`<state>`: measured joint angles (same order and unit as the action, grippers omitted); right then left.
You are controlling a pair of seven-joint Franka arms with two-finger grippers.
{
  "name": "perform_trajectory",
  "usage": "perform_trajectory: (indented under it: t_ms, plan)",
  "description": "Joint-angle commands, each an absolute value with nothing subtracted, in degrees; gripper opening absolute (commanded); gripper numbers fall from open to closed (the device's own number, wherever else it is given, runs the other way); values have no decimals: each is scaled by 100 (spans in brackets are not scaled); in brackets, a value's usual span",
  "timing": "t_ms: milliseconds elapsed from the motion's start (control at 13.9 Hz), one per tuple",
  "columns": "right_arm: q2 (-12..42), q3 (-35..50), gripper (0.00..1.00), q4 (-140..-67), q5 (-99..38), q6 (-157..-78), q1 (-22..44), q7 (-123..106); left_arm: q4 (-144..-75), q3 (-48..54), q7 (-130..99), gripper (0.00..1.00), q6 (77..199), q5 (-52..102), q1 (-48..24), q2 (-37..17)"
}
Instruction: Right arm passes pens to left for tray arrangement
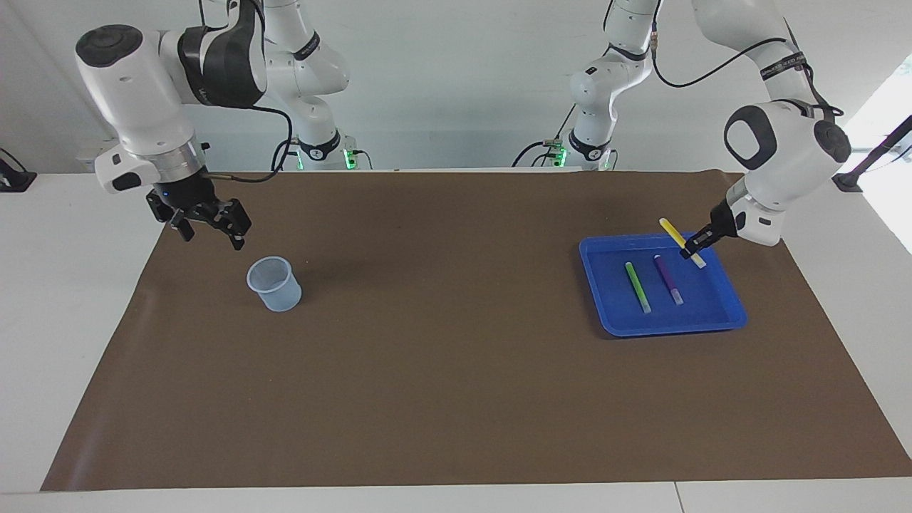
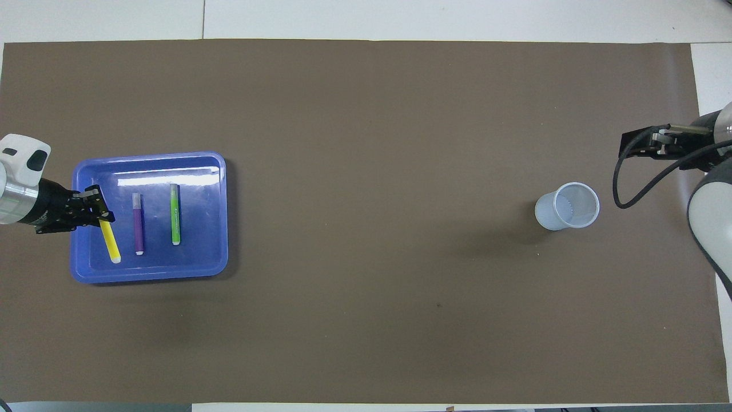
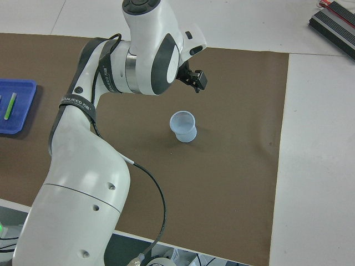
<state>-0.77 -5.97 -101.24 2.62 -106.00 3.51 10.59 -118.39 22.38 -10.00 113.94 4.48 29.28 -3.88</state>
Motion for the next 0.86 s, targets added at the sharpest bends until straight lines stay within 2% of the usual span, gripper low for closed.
perform_trajectory:
  t_ms: [0, 144, 360, 792]
  plan:
    - [-105, -536, 100, -9775, 360, -10136, 281, 932, -11637, 2276, -222, 0, 11644, -252, 3058, -912]
    - [-88, -388, 100, -9554, 360, -9757, 255, 949, -11602, 2276, -158, 0, 11847, -596, 3041, -1185]
    - [-97, -132, 100, -9554, 352, -9721, 106, 975, -11575, 2268, -158, 0, 12172, -826, 3067, -1458]
    - [-88, -79, 100, -9379, 352, -9423, 114, 993, -11637, 2276, -158, 0, 12322, -817, 3111, -1521]
